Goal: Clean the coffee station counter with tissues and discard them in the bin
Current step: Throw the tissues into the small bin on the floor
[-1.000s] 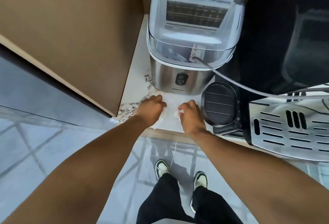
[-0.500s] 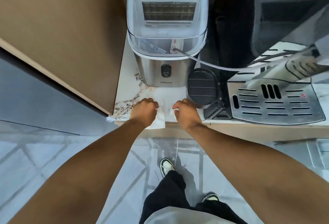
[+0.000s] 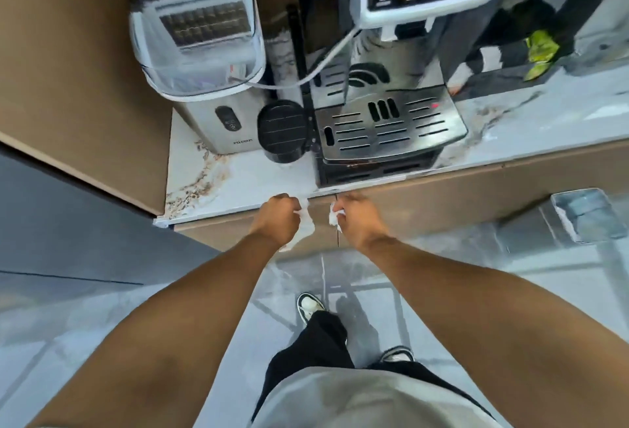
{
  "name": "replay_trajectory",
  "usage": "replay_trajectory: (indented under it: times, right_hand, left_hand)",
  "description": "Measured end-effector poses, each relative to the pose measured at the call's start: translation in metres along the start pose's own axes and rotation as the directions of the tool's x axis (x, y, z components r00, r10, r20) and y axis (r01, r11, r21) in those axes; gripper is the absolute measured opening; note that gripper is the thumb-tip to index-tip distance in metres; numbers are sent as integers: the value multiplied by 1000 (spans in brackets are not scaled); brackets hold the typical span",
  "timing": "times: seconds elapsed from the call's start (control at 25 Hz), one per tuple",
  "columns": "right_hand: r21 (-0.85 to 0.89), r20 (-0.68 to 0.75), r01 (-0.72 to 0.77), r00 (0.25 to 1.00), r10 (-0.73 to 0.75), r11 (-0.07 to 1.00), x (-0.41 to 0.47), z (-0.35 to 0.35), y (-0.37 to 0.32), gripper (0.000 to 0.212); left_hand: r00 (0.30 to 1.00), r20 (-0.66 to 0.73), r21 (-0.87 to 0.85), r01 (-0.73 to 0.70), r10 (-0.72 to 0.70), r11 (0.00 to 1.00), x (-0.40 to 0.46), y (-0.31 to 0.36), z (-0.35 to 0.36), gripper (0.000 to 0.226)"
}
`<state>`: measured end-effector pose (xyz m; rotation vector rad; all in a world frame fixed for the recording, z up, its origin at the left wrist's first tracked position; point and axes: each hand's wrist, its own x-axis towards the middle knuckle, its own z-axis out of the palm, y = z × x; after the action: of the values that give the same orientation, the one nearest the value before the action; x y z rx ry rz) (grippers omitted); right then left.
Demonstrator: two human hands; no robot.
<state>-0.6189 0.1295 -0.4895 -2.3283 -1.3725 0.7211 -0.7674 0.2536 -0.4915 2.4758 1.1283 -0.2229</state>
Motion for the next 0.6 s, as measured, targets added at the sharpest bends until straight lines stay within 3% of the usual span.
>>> replay_trajectory:
  times: [0.28,0.36,0.6]
  right_hand:
    - [108,-126,-232,961,245,967,-98,-68,128,26]
    - [134,-151,-286,940,305,949,-122,-87,160,24]
    - [218,-286,-457,815,504,862,-189,-133,266,25]
  left_hand:
    - [972,123,75,-209,198,975,0,156,48,16]
    - [961,153,116,-249,230,962,2,201,59,22]
    - [893,221,103,-420,391,902,16,343,90,28]
